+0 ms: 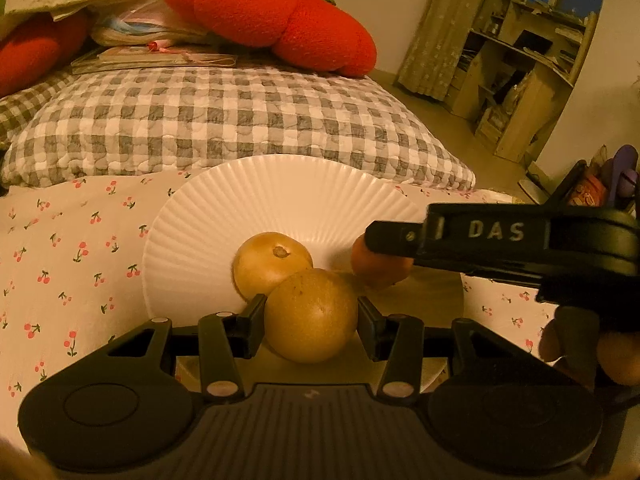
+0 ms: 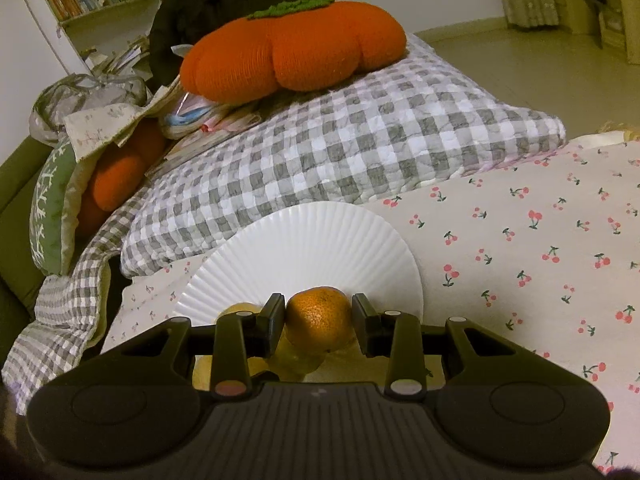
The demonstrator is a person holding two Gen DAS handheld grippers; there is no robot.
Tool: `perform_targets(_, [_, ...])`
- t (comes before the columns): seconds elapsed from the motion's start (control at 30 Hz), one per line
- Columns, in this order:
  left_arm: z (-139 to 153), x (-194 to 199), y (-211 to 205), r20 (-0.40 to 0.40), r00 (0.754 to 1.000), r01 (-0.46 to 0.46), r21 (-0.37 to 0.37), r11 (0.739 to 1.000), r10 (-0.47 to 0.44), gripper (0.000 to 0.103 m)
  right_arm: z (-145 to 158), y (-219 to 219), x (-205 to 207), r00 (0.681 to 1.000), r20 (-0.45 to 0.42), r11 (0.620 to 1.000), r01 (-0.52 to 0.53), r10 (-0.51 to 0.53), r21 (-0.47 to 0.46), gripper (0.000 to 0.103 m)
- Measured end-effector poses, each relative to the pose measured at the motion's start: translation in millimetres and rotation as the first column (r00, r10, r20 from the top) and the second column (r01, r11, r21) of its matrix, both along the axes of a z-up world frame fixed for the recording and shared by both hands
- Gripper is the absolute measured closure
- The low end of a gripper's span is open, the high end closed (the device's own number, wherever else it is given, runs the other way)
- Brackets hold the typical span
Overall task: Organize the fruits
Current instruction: 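Lower the pear and orange onto the white plate and open both tools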
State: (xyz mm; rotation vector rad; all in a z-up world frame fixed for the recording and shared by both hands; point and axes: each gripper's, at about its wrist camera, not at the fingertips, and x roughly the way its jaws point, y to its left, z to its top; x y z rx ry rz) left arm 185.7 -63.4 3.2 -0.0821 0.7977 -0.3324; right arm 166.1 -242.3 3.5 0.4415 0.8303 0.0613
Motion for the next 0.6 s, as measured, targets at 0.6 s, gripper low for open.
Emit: perform_targets(0.6, [18,-5,23,-0.036,0.996,-0.085,-0.161,0.983,0.081,0.050,12,-14,-8,0.998,-0.001,0.993,0.059,-0.059,0.098,0.058])
